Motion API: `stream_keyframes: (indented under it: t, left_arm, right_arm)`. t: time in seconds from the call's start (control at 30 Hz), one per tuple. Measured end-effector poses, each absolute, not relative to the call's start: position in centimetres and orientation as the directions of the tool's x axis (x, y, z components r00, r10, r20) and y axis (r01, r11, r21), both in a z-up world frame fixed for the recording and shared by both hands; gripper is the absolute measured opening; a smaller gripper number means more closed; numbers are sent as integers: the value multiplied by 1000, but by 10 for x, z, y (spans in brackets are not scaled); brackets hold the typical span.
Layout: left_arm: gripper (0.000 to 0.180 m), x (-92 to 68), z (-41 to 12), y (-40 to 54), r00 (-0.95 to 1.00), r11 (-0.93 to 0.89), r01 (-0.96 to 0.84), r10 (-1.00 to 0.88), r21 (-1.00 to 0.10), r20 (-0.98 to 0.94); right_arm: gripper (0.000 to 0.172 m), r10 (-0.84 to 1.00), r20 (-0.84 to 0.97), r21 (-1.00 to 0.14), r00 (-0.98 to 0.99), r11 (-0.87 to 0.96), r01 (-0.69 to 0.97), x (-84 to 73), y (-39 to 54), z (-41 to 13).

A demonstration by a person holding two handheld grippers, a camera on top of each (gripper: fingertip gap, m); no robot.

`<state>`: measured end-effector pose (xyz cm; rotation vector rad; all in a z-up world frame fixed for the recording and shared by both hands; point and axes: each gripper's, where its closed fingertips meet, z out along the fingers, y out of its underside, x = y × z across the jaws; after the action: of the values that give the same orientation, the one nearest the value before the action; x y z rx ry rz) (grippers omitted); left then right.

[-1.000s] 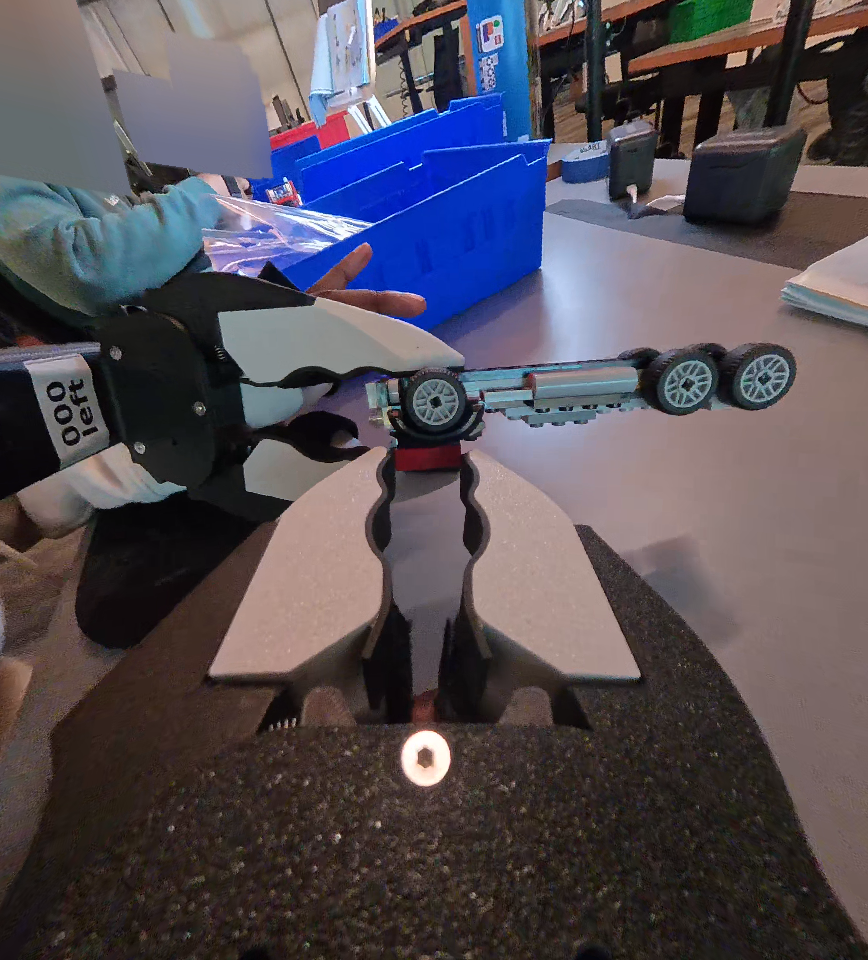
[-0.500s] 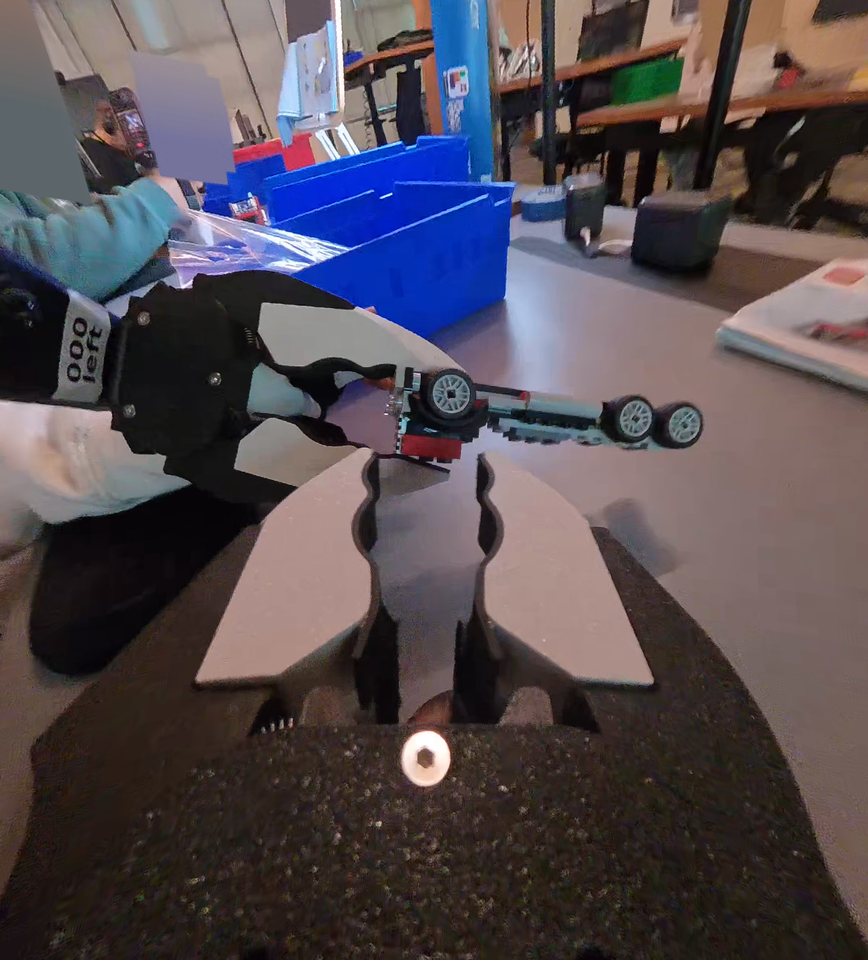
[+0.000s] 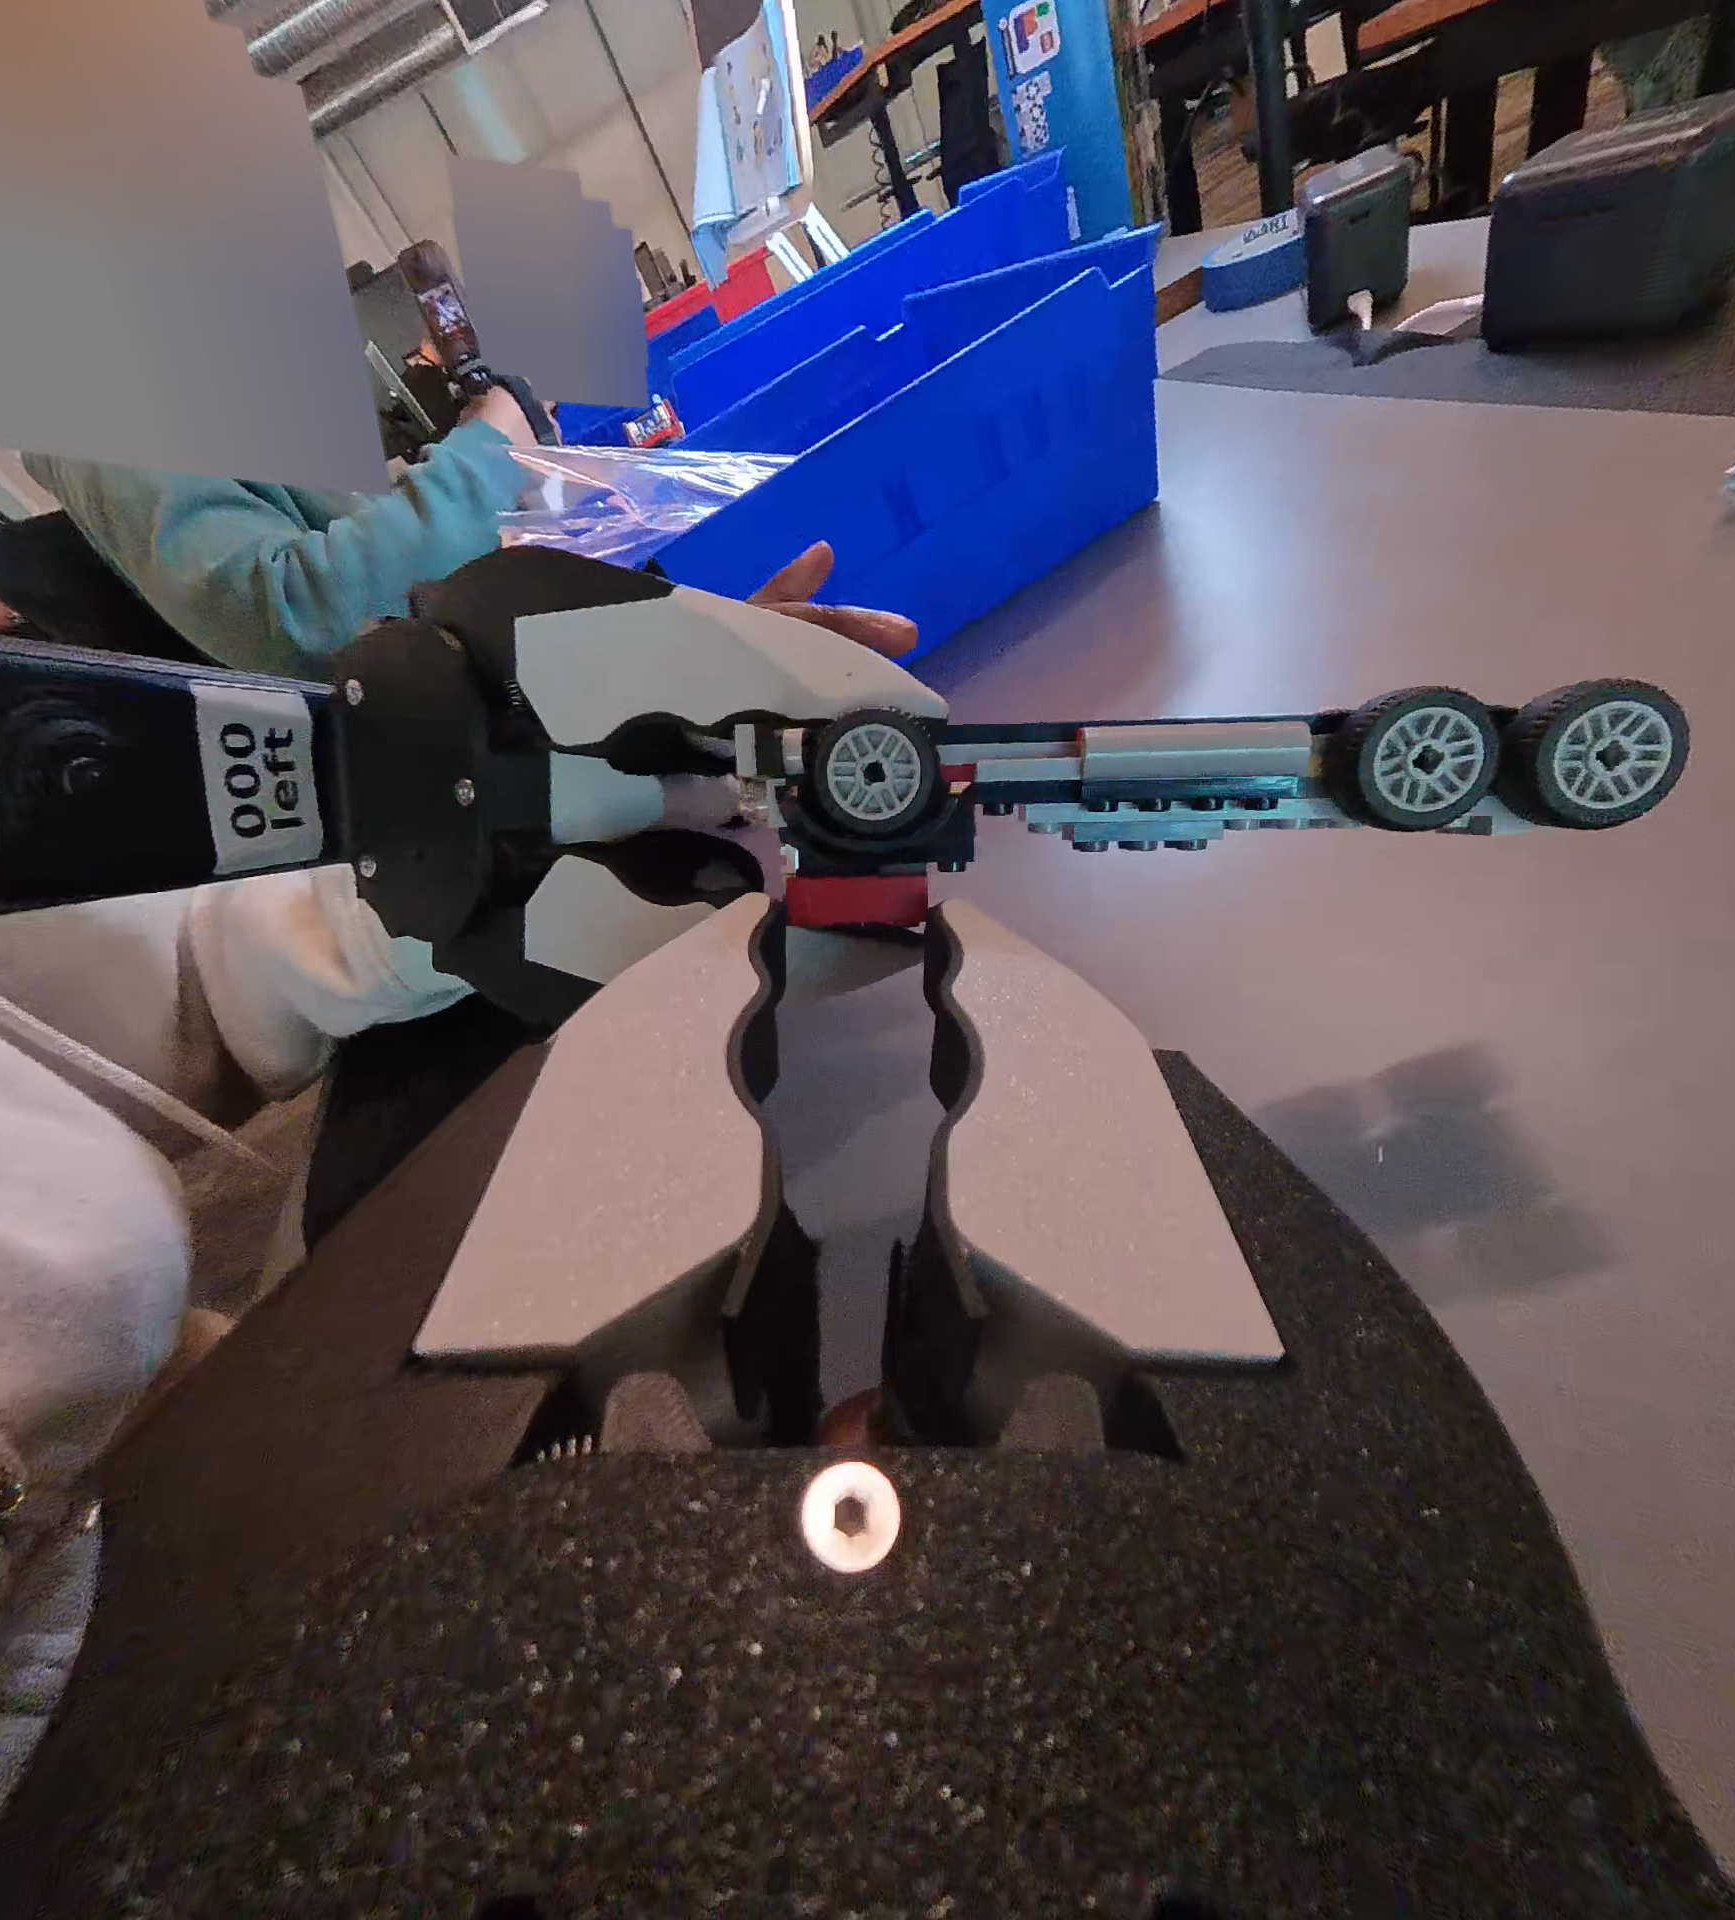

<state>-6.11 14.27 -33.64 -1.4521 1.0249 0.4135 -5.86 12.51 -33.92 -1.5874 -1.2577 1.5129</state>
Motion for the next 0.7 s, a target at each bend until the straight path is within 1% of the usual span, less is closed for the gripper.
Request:
stream_keyframes:
  t: [0.1,0.13,0.2,0.27,0.3,0.33,0.37,0.5,0.53,0.63,0.7]
  left_arm:
    - [38,-58,-331,140,618,156,-682,-399,-714,-677]
    - [38,-58,-329,139,647,150,-643,-417,-751,-638]
    - [38,-64,-324,139,706,127,-570,-429,-812,-563]
    - [38,-71,-325,142,726,107,-558,-418,-823,-546]
    - [38,-72,-325,143,724,106,-564,-414,-819,-552]
    - [38,-72,-326,143,712,109,-582,-411,-806,-570]
    - [38,-70,-328,143,689,115,-615,-404,-780,-602]
    - [38,-63,-334,143,532,160,-782,-331,-602,-779]
    - [38,-61,-335,142,513,170,-794,-325,-583,-794]
    - [38,-59,-335,142,500,177,-802,-326,-571,-803]
    - [38,-59,-336,142,498,175,-803,-329,-570,-802]
  right_arm:
    - [23,863,-477,-873,-165,-444,200,-55,123,-333]
    - [1,863,-478,-874,-161,-450,182,-52,127,-332]
    - [0,853,-490,-871,-179,-477,112,-45,136,-322]
    - [3,845,-507,-862,-171,-500,88,-42,142,-318]
    - [12,842,-515,-857,-162,-509,83,-43,143,-318]
    - [27,837,-525,-851,-154,-518,88,-45,143,-318]
    - [37,834,-532,-847,-146,-521,104,-47,141,-320]
    - [38,857,-498,-865,-136,-477,157,-56,129,-328]
    - [37,863,-488,-869,-134,-464,174,-58,127,-331]
    - [26,894,-433,-891,-113,-406,205,-58,126,-337]
    - [25,904,-414,-897,-104,-386,215,-58,126,-338]
